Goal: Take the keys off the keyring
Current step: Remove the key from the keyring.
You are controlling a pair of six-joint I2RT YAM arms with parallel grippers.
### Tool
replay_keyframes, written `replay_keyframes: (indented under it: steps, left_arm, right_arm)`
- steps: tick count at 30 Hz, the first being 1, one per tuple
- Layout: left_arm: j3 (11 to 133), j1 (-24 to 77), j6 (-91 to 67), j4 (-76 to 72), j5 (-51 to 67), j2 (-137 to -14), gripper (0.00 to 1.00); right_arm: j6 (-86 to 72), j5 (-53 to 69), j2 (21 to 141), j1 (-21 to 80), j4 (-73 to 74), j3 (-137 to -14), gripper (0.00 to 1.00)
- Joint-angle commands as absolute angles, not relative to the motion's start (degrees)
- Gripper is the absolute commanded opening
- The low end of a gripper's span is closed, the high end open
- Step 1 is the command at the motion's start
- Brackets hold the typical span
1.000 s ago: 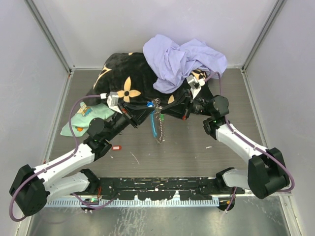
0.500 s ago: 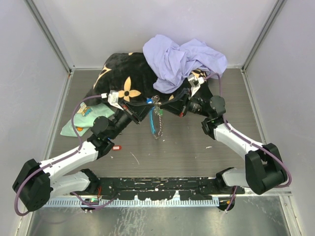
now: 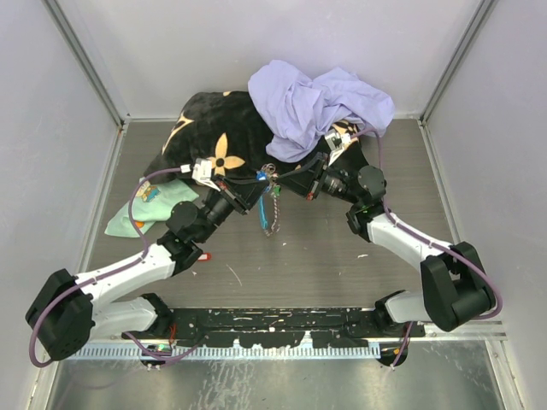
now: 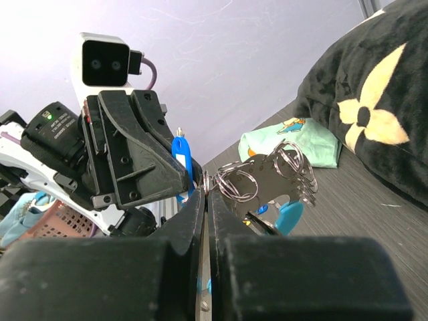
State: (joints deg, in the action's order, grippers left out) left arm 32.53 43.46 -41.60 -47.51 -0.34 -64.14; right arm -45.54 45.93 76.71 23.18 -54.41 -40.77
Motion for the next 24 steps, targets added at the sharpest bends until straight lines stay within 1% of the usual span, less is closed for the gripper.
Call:
replay_keyframes:
  steps: [1,16,24]
  left_arm:
    - [34.52,44.66,-40.91,-47.16,-3.12,-63.56,0.0]
    - [36.93,47.39,-40.35,-43.32,-6.03,-67.37,0.0]
    - [37.19,48.24,-39.85,-43.2,-7.51,-67.1,0.0]
  right_arm:
    - [-46.6,38.77,76.59,22.85,-57.61,-41.58,0.01]
    - [-48.65,33.52,77.68,23.01,-57.03,-40.28,0.01]
    - [-44.21,32.86,76.55,22.97,-53.21,-40.03,0.01]
